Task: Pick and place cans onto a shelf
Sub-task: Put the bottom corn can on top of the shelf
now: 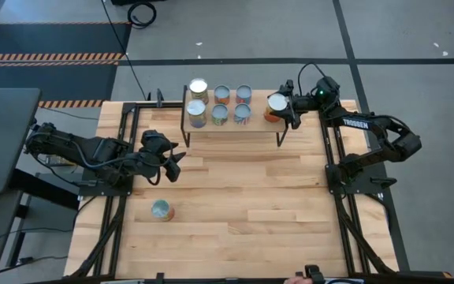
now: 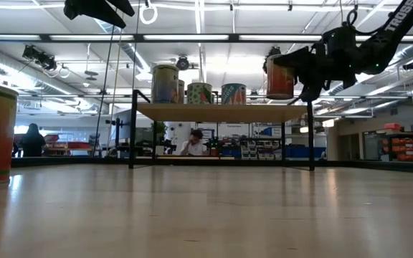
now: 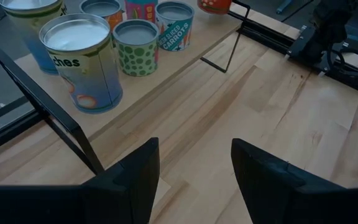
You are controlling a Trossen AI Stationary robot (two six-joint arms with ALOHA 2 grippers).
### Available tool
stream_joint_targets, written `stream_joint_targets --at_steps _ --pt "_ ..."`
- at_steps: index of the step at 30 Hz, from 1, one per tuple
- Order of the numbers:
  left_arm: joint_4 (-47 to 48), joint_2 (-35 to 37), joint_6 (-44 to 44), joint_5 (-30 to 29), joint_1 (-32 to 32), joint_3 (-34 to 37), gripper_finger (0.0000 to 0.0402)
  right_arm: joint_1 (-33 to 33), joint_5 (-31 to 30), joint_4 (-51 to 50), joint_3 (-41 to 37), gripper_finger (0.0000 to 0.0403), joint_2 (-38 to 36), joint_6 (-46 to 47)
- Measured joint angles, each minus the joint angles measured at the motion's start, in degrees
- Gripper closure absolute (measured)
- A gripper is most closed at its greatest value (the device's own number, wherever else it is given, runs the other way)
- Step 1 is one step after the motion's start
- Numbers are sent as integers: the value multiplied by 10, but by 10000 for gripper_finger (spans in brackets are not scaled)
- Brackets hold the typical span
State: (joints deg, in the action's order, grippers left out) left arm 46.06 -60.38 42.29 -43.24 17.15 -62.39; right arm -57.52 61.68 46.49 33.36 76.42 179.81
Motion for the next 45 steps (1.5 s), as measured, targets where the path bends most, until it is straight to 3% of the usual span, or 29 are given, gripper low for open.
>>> stream_joint_targets --at_steps 16,27,45 --pt "0 0 0 0 0 0 198 26 -25 -17 -3 69 5 2" --pt "0 0 0 0 0 0 198 26 -37 -10 -2 6 4 2" --pt "0 0 0 0 0 0 198 -19 -22 73 -1 13 4 2"
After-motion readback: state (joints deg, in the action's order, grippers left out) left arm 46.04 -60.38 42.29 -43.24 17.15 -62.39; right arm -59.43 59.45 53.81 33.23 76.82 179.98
